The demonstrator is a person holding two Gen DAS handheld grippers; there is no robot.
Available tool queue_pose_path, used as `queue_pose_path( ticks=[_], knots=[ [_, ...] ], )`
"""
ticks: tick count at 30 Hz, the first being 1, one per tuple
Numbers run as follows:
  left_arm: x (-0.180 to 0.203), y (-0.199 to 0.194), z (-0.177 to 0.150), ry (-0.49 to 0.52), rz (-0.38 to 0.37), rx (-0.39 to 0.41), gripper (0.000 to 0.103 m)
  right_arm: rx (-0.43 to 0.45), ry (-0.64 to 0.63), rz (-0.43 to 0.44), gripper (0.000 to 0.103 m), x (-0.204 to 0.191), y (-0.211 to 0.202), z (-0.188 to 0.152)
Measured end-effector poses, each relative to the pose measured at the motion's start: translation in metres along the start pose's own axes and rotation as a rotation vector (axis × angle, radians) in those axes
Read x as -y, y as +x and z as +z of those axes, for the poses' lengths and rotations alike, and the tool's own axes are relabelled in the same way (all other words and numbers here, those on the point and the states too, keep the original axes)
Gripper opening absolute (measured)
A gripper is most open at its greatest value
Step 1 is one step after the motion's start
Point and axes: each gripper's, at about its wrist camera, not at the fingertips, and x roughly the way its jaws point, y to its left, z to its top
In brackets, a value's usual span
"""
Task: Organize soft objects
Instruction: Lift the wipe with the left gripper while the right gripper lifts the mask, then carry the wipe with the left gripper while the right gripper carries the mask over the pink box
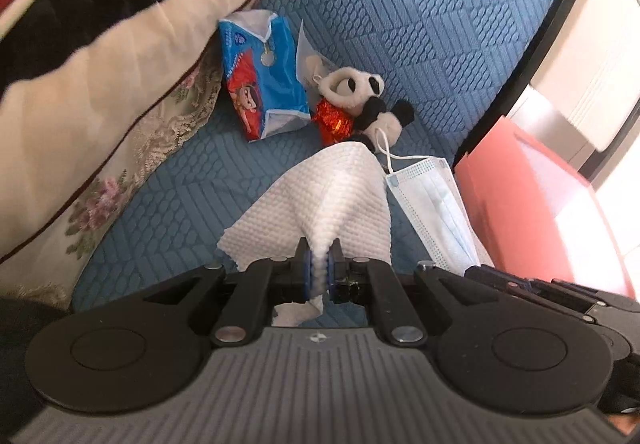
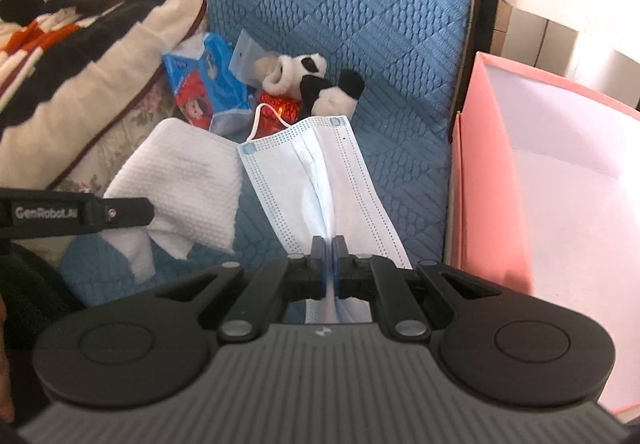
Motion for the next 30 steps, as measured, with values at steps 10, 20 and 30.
queue_pose_path(
  ticks=[10,20,30],
  knots=[
    [0.015,-0.032,0.007,-0.022,-0.022,0.016,0.009,0.014,0.031,0.006,0.007,0.011,-0.040,0.014],
    [0.056,-0.059,0.029,0.003,-0.069,0.020,0.010,0.075,0.081,-0.003,0.007,0.046,-0.094,0.048],
    [0.105,-0.083,0.057,0.020,-0.131,0.033,0.010,0.134,0.090,-0.025,0.007,0.080,-0.141,0.079]
  ],
)
